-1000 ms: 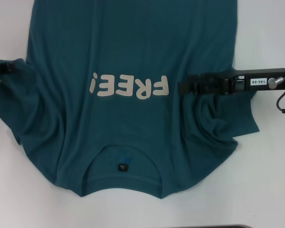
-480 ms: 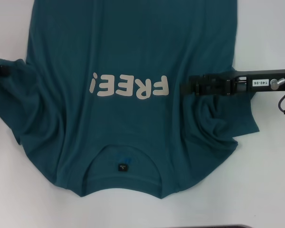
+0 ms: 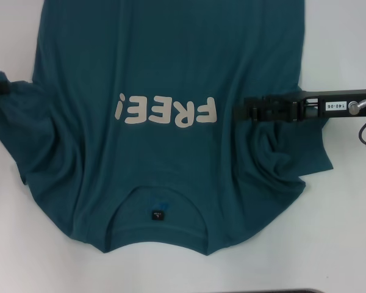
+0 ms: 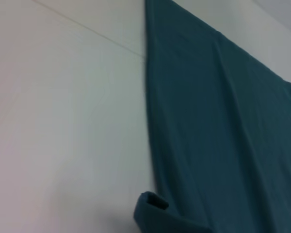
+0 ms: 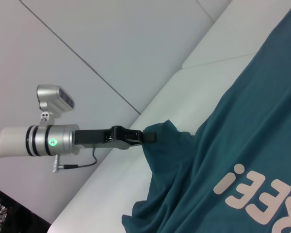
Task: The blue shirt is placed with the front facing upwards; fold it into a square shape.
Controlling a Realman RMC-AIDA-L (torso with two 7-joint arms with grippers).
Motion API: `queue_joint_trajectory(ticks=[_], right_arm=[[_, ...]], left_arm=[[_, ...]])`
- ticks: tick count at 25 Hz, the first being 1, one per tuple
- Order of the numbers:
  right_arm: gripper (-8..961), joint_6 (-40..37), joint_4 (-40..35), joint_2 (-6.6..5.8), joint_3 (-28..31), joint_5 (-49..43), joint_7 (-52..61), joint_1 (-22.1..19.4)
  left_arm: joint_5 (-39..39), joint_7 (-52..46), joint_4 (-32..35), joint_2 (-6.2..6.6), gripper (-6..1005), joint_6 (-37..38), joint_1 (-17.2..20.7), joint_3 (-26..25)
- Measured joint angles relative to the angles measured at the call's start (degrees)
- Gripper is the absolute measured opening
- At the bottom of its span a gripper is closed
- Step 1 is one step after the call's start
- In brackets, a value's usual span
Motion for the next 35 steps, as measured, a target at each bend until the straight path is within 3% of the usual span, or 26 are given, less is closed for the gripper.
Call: queue_joint_trajectory(ticks=[11, 17, 20, 25, 35], right_arm=[[910, 0.1, 0.0, 0.01, 0.0, -0.3, 0.1, -0.2], [909, 0.1, 0.0, 0.02, 0.0, -0.2, 0.1, -0.3], [908, 0.1, 0.0, 0.01, 0.0, -0.2, 0.1, -0.3], [907, 0.1, 0.0, -0.06, 0.0, -0.1, 0.1, -0.7], [905, 0.1, -0.1, -0.08, 0.0, 0.0, 0.1, -0.7]], left_arm=[[0.2, -8.2, -5.9, -3.99, 33, 5.4, -0.1, 0.5], [0.0, -10.4, -7.8, -4.54, 34, 7.5, -0.7, 0.7], [0.3, -11.3, -9.0, -3.8, 35, 7.8, -0.7, 0.5], [1.6, -12.5, -9.3, -0.88, 37, 7.5, -0.2, -1.0], [8.5, -12.6, -9.5, 1.81, 39, 7.3, -4.1, -3.2]])
